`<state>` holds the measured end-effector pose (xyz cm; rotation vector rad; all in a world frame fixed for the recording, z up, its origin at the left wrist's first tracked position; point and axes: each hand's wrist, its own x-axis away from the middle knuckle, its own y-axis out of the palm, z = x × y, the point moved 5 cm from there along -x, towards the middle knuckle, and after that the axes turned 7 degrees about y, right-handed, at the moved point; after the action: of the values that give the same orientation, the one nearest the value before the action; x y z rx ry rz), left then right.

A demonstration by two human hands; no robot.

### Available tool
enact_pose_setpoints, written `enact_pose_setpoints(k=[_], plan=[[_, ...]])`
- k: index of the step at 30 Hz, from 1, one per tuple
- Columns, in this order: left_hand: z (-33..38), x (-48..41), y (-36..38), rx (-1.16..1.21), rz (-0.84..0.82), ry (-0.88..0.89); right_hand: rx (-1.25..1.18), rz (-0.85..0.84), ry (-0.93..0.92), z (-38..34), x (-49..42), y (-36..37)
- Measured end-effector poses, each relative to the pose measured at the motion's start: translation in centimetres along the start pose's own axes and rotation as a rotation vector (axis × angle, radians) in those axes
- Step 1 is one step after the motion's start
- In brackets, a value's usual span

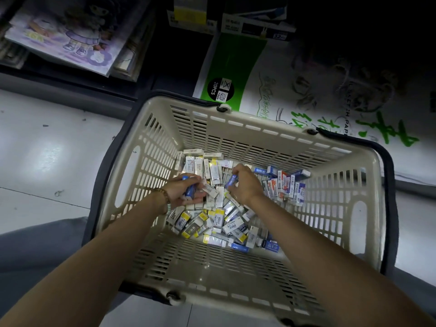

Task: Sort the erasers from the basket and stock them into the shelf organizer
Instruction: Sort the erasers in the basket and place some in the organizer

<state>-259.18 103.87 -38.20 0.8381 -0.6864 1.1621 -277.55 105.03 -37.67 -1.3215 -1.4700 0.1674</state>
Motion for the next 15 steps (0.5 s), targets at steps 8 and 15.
enact_pose_setpoints(k=[8, 15], plan=[[-0.6, 1.0, 2.5, -0.002, -0.051, -0.044, -0.054, -0.060, -0.003, 2.2, 1.1, -2.0], [-1.4, 2.3, 3.9, 0.052, -0.078, -0.064, -0.443, -0.136, 0.130, 2.9, 3.5, -1.9]])
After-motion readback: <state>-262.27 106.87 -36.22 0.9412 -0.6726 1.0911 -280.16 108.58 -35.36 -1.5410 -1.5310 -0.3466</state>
